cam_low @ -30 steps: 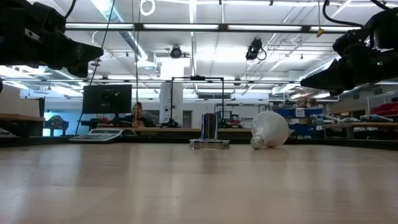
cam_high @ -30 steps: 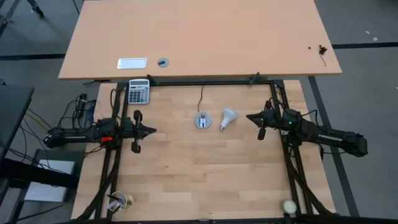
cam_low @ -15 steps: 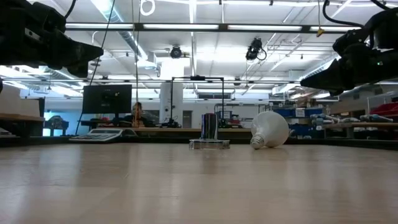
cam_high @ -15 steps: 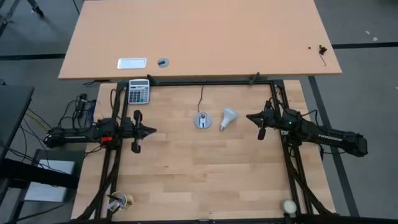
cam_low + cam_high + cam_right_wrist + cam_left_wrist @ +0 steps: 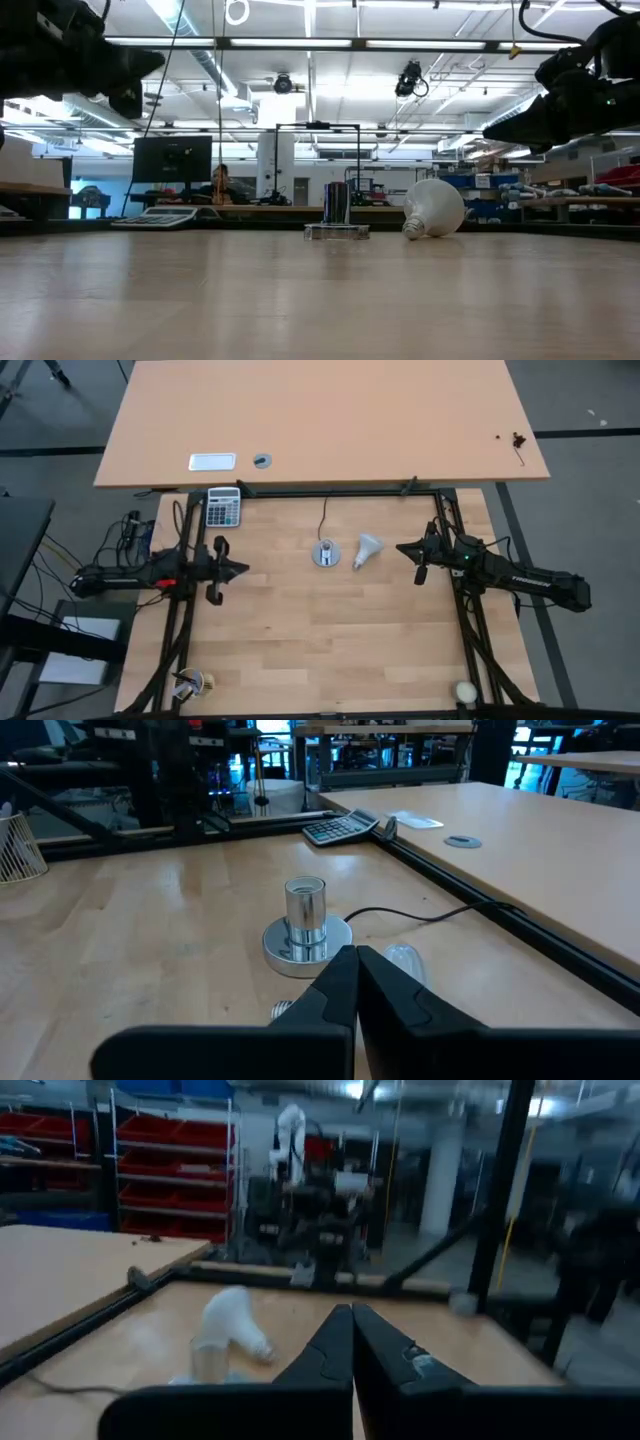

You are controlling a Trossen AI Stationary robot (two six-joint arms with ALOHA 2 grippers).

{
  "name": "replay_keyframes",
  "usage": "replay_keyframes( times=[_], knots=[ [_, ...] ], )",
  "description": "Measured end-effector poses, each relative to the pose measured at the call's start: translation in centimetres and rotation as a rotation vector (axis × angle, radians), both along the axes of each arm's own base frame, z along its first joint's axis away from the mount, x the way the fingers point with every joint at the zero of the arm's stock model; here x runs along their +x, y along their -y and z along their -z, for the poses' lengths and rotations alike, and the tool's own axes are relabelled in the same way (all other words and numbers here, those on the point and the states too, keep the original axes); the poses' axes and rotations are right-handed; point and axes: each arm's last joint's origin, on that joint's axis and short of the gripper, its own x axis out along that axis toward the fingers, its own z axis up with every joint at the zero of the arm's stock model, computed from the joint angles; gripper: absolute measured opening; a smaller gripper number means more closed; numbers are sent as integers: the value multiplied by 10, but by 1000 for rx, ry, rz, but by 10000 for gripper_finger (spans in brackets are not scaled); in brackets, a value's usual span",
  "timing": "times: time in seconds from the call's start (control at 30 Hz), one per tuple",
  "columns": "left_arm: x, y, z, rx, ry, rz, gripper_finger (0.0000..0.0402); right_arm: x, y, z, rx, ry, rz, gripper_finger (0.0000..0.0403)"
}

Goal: Screw lightbulb
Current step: Insert the lightbulb into the lamp

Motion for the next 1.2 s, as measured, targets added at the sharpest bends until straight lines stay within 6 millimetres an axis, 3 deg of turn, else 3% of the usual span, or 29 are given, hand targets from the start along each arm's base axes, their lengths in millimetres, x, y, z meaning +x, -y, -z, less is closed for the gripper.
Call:
replay_keyframes(
  times=[0.23, 0.7, 1.2],
  knots=[
    [-2, 3, -18, -91, 178, 144, 14, 0, 0, 0, 0, 1, 0, 18],
    [24, 3, -15, -33, 129, 107, 51, 0, 0, 0, 0, 1, 0, 18],
    [96, 1, -58, 108, -31, 36, 55, 0, 0, 0, 0, 1, 0, 18]
  ],
)
